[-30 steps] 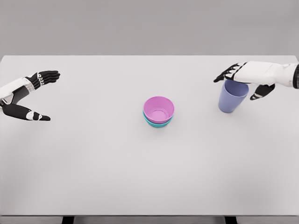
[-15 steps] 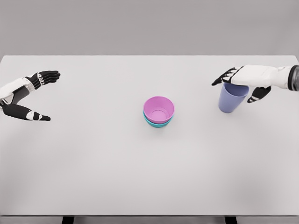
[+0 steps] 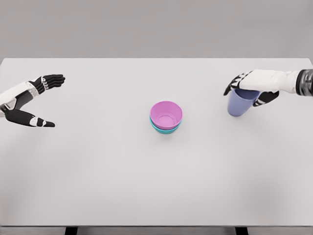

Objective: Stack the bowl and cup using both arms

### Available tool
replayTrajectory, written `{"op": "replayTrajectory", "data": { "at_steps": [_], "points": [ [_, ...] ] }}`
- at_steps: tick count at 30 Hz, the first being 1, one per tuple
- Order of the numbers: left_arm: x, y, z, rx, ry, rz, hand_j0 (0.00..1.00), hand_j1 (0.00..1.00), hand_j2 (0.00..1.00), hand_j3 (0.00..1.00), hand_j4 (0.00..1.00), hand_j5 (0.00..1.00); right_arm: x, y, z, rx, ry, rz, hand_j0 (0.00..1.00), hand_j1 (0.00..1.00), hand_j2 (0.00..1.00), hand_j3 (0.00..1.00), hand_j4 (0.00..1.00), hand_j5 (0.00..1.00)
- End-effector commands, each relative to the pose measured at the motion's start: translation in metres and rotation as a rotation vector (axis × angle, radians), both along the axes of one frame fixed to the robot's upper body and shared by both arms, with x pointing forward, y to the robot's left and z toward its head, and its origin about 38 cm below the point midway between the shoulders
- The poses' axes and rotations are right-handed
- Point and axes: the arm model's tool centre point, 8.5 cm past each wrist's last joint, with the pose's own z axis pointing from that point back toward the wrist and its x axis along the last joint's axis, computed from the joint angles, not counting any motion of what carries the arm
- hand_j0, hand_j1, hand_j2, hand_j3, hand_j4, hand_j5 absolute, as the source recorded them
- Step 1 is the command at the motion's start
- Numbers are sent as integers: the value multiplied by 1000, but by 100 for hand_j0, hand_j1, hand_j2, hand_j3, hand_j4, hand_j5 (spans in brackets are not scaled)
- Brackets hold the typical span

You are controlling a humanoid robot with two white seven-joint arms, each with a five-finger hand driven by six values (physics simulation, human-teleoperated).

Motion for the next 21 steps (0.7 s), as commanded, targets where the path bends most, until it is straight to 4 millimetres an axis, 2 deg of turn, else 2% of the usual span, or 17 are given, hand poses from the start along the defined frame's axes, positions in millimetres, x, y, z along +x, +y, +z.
{"op": "replayTrajectory", "data": {
  "at_steps": [1, 3, 6, 9, 13, 17, 21],
  "points": [
    [0, 0, 1, -7, 1, 3, 100, 100, 100, 100, 100, 100, 0, -1, 0, 1, 0, -5, 57, 57, 57, 57, 57, 57],
    [0, 0, 1, -7, 1, 3, 100, 100, 100, 100, 100, 100, 1, 0, 2, 4, -5, -5, 54, 54, 54, 54, 54, 54],
    [0, 1, 0, -7, 2, 3, 100, 100, 100, 100, 100, 100, 5, 3, 18, 16, -42, 4, 55, 55, 55, 55, 55, 55],
    [0, 1, 0, -7, 2, 3, 100, 100, 100, 100, 100, 100, 12, 17, 36, 51, -89, 28, 55, 55, 55, 55, 55, 55],
    [0, 1, 0, -7, 2, 3, 100, 100, 100, 100, 100, 100, 5, 54, 49, 80, -133, 129, 56, 56, 56, 56, 56, 56],
    [0, 1, 0, -7, 2, 3, 100, 100, 100, 100, 100, 100, -12, 85, 64, 92, -178, 239, 57, 57, 57, 57, 57, 57],
    [0, 1, 0, -7, 2, 3, 100, 100, 100, 100, 100, 100, -22, 118, 67, 127, -195, 325, 58, 58, 58, 58, 58, 58]
  ]
}}
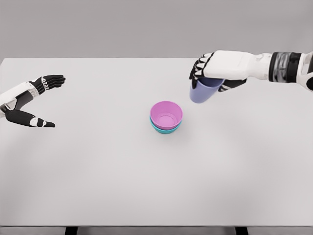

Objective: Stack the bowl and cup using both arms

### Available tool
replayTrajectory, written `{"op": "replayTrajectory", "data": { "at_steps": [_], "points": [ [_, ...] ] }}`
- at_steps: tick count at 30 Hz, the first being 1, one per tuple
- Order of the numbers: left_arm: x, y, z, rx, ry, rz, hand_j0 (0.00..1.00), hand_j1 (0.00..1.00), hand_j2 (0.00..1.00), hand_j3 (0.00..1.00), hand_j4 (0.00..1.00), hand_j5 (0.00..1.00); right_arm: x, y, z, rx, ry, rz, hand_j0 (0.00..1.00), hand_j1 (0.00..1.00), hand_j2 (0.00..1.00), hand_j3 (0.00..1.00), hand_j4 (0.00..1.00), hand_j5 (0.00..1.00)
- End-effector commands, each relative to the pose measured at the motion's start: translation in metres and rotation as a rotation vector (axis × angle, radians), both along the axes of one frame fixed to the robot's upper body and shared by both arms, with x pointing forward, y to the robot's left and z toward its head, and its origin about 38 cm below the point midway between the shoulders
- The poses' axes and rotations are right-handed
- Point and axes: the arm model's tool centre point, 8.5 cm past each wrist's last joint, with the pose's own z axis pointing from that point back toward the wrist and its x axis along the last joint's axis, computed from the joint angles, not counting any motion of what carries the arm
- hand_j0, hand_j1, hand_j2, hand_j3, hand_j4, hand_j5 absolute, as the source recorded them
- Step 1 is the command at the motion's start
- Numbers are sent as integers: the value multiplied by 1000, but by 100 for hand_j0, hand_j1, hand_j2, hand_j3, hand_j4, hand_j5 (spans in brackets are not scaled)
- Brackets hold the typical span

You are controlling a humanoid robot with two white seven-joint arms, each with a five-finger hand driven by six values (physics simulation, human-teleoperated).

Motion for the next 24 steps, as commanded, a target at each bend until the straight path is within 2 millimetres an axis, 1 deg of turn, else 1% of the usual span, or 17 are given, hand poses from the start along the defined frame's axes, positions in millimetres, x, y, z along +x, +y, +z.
{"op": "replayTrajectory", "data": {
  "at_steps": [1, 4, 7, 9, 11, 12, 16, 20, 24],
  "points": [
    [0, 1, 1, -7, 1, 3, 100, 100, 100, 100, 100, 100, -9, 25, 6, 27, -18, 68, 58, 58, 58, 58, 58, 58],
    [0, 1, 1, -7, 1, 3, 100, 100, 100, 100, 100, 100, -17, 45, 7, 46, -25, 123, 58, 58, 58, 58, 58, 58],
    [0, 1, 1, -7, 1, 3, 100, 100, 100, 100, 100, 100, -25, 57, 9, 53, -33, 165, 58, 58, 58, 58, 58, 58],
    [0, 1, 1, -7, 1, 3, 100, 100, 100, 100, 100, 100, -28, 64, 3, 50, -21, 181, 58, 58, 58, 58, 58, 58],
    [0, 1, 1, -7, 1, 3, 100, 100, 100, 100, 100, 100, -30, 72, -7, 36, 4, 200, 58, 58, 58, 58, 58, 58],
    [0, 1, 1, -7, 1, 3, 100, 100, 100, 100, 100, 100, -30, 75, -8, 42, 6, 204, 58, 58, 58, 58, 58, 58],
    [0, 0, 1, -7, 0, 2, 100, 100, 100, 100, 100, 100, -25, 74, -12, 39, 15, 189, 58, 58, 58, 58, 58, 58],
    [0, 0, 1, -7, 0, 1, 100, 100, 100, 100, 100, 100, -20, 72, -22, 29, 40, 171, 58, 58, 58, 58, 58, 58],
    [0, 0, 1, -7, 0, 1, 100, 100, 100, 100, 100, 100, -22, 77, -28, 22, 54, 183, 58, 58, 58, 58, 58, 58]
  ]
}}
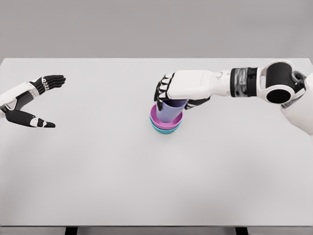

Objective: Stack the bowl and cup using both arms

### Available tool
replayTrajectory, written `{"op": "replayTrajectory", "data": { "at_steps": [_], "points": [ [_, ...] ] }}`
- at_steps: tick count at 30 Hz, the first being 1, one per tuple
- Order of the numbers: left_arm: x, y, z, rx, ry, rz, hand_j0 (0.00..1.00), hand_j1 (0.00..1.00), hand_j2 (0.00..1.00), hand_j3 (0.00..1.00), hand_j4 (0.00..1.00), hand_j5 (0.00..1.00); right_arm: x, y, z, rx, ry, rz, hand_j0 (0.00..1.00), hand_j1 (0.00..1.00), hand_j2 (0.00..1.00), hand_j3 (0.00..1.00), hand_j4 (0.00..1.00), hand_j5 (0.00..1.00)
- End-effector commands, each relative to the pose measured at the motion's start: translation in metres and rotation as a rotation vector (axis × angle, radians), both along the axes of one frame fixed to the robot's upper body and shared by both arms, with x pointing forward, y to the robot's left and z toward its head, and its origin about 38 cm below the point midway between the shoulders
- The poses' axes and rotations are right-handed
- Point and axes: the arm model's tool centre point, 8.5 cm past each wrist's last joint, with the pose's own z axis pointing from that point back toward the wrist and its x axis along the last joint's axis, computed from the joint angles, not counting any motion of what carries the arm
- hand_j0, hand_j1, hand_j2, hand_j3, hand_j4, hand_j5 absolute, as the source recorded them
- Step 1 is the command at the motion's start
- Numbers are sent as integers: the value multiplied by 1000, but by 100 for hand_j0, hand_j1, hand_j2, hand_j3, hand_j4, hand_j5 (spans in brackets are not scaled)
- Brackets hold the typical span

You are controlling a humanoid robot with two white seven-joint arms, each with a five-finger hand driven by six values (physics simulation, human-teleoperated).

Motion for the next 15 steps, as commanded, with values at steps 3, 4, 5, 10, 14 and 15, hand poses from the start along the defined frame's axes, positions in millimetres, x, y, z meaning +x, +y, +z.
{"op": "replayTrajectory", "data": {
  "at_steps": [3, 4, 5, 10, 14, 15],
  "points": [
    [0, 1, 1, -7, 1, 3, 100, 100, 100, 100, 100, 100, 0, 1, -7, -9, 21, -2, 58, 58, 58, 58, 58, 58],
    [0, 1, 1, -7, 1, 3, 100, 100, 100, 100, 100, 100, 0, 2, -9, -12, 23, 0, 58, 58, 58, 58, 58, 58],
    [0, 1, 1, -7, 1, 3, 100, 100, 100, 100, 100, 100, 0, 2, -9, -12, 23, 0, 59, 59, 59, 59, 59, 59],
    [0, 0, 1, -7, 0, 2, 100, 100, 100, 100, 100, 100, -1, 4, -6, -23, 1, 8, 100, 100, 100, 100, 100, 100],
    [0, 0, 1, -7, 2, 2, 100, 100, 100, 100, 100, 100, -5, 3, 4, -15, -24, 20, 100, 100, 100, 100, 100, 100],
    [0, 0, 1, -7, 2, 2, 100, 100, 100, 100, 100, 100, -8, 4, 6, -13, -31, 29, 100, 100, 100, 100, 100, 100]
  ]
}}
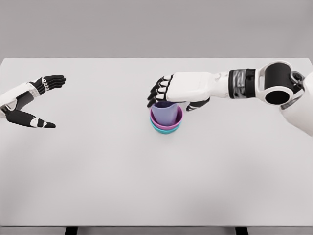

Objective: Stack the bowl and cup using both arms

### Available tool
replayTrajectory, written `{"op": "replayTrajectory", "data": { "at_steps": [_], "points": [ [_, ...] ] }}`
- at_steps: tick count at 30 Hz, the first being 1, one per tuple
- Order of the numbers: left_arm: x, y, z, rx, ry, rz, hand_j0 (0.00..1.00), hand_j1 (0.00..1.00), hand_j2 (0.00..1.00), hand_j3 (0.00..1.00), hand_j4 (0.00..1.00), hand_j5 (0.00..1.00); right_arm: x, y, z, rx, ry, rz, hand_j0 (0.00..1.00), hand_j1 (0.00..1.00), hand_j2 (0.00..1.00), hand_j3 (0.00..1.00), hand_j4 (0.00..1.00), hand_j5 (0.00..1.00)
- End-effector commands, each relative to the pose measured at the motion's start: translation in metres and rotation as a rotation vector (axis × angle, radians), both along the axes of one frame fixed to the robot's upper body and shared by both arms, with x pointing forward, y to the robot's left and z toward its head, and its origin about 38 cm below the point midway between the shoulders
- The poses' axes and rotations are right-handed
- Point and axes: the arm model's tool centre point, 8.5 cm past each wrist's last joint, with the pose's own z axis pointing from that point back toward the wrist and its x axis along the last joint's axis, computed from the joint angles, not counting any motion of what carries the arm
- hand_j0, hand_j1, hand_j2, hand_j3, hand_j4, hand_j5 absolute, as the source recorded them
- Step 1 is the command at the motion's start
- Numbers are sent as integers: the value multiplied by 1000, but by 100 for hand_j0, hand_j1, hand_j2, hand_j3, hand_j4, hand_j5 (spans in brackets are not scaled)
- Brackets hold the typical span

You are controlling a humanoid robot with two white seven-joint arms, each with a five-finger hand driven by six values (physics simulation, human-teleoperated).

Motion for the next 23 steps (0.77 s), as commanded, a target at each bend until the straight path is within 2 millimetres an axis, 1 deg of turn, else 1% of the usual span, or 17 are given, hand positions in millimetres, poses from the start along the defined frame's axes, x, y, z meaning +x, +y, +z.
{"op": "replayTrajectory", "data": {
  "at_steps": [1, 2, 3, 4, 6, 7, 9, 11, 12, 15, 16, 18, 23],
  "points": [
    [0, 1, 1, -7, 1, 3, 100, 100, 100, 100, 100, 100, -3, -1, 9, 15, -18, 7, 100, 100, 100, 100, 100, 100],
    [0, 1, 1, -7, 1, 3, 100, 100, 100, 100, 100, 100, 0, -7, 17, 37, -35, -12, 100, 100, 100, 100, 100, 100],
    [0, 1, 1, -7, 1, 3, 100, 100, 100, 100, 100, 100, 5, -20, 36, 75, -73, -47, 100, 100, 100, 100, 100, 100],
    [0, 1, 1, -7, 1, 3, 100, 100, 100, 100, 100, 100, 10, -38, 53, 107, -107, -84, 100, 100, 100, 100, 100, 100],
    [0, 0, 1, -7, 0, 2, 100, 100, 100, 100, 100, 100, 12, -72, 62, 152, -114, -160, 100, 100, 100, 100, 100, 100],
    [0, 0, 1, -7, 0, 2, 100, 100, 100, 100, 100, 100, 12, -90, 58, 156, -106, -206, 100, 100, 100, 100, 100, 100],
    [0, 0, 1, -7, 0, 2, 100, 100, 100, 100, 100, 100, 15, -123, 35, 131, -51, -293, 100, 100, 100, 100, 100, 100],
    [0, 0, 1, -6, 0, 2, 100, 100, 100, 100, 100, 100, 15, -144, 11, 104, 8, -346, 100, 100, 100, 100, 100, 100],
    [0, 0, 0, -5, 3, 1, 100, 100, 100, 100, 100, 100, 16, -149, 9, 100, 14, -360, 100, 100, 100, 100, 100, 100],
    [-2, 1, -2, -3, 9, 4, 100, 100, 100, 100, 100, 100, 21, -184, -6, 77, 60, -460, 100, 100, 100, 100, 100, 100],
    [-2, 1, -3, -1, 10, 3, 100, 100, 100, 100, 100, 100, 22, -193, -10, 73, 70, -485, 100, 100, 100, 100, 100, 100],
    [-3, 0, -6, 36, 9, -9, 100, 100, 100, 100, 100, 100, 21, -195, -11, 71, 72, -489, 100, 100, 100, 100, 100, 100],
    [-3, -1, -6, 38, 9, -10, 100, 100, 100, 100, 100, 100, 20, -192, -10, 71, 70, -479, 100, 100, 100, 100, 100, 100]
  ]
}}
